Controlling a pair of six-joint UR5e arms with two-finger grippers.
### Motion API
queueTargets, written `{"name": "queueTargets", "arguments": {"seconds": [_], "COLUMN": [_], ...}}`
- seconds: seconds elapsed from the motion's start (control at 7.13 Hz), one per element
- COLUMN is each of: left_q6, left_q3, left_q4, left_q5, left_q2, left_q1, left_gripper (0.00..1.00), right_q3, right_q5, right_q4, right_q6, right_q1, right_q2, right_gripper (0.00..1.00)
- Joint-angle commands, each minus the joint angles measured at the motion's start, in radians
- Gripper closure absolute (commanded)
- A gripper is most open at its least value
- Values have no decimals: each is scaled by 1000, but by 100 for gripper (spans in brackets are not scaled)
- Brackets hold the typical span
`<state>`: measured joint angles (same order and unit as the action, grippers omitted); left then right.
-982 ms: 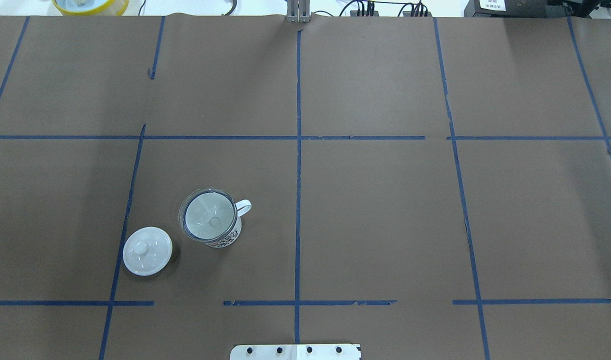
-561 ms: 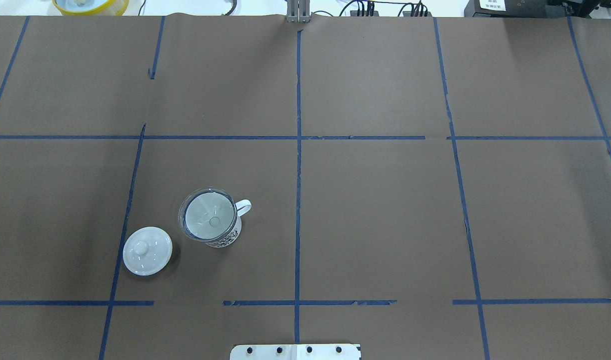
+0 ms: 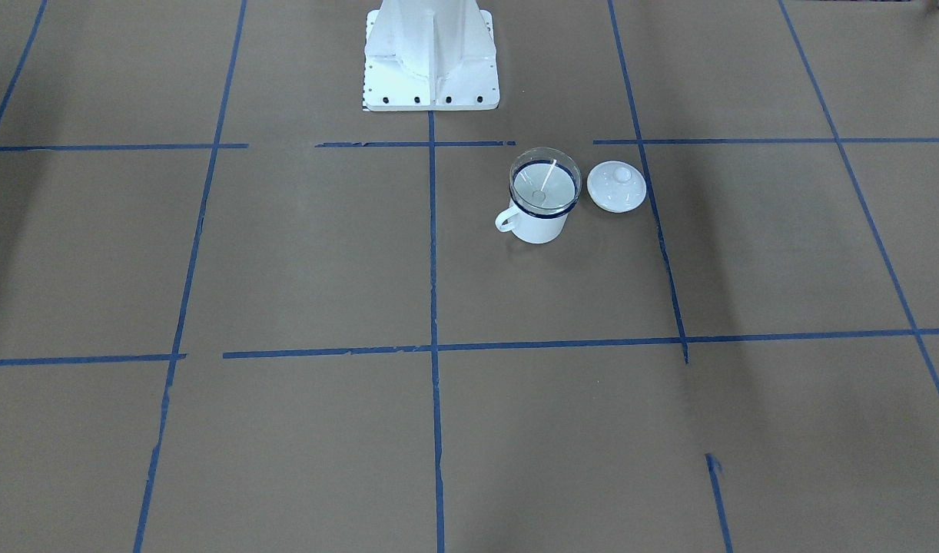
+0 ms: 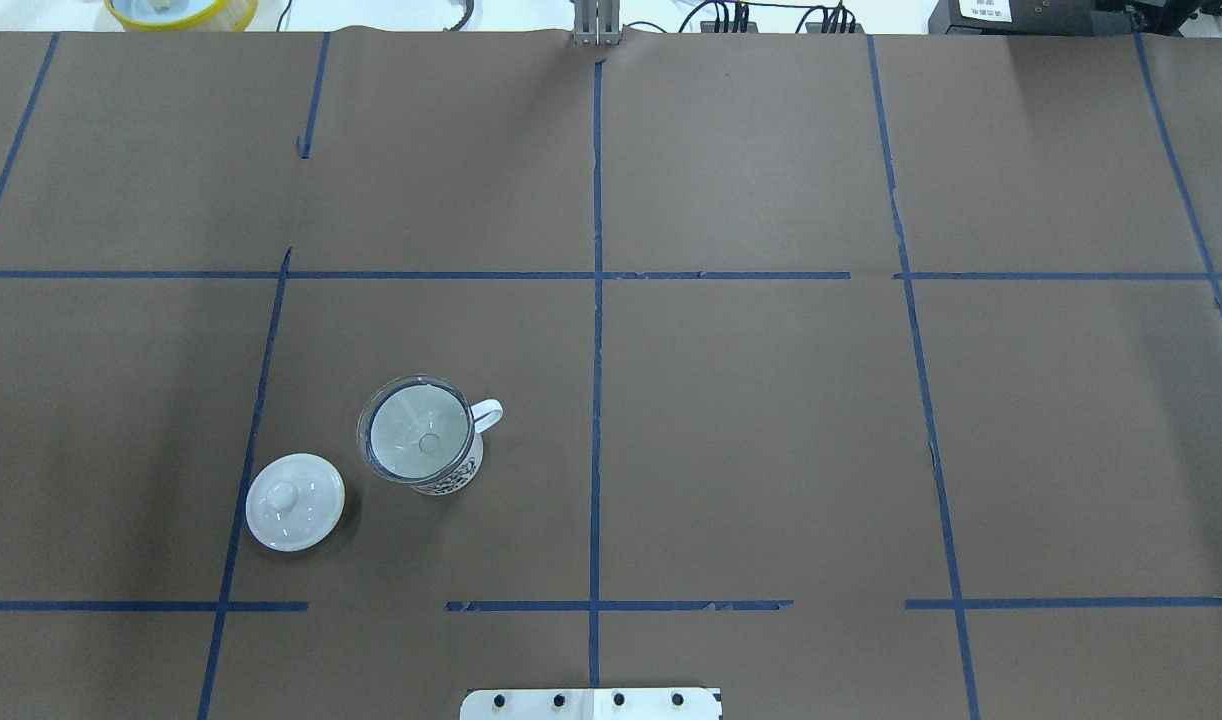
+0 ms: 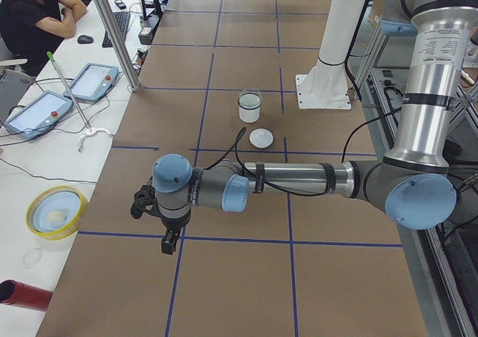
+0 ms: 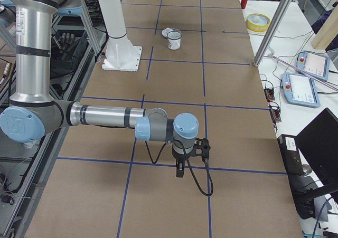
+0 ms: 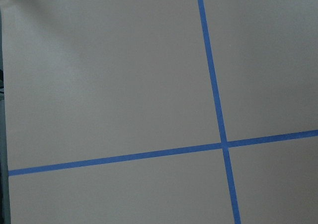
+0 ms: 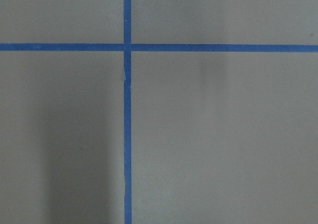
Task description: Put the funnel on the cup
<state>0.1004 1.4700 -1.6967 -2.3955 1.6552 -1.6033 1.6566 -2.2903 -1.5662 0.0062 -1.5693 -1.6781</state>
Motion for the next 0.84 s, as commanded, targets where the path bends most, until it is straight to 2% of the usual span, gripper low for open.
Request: {"name": "queueTargets", "arguments": {"seconds": [0.0,0.28,0.56,0.7], "left_q6": [4,4,5,16], "left_q3": [6,139,136,139], "left_q4": [35,35,49,99], "left_q5": [-19,71,72,75], "left_q2": [-21,-113,-110,-107], "left_q1": [51,49,45,30], "left_gripper": [0,0,0,0], "right_q3": [0,0,0,0], "right_q5": [0,0,0,0], "right_q4": [0,0,0,0], "right_q6": [0,0,0,0], "right_q1": [0,0,0,0], "right_q2": [0,0,0,0], "right_gripper": [0,0,0,0]}}
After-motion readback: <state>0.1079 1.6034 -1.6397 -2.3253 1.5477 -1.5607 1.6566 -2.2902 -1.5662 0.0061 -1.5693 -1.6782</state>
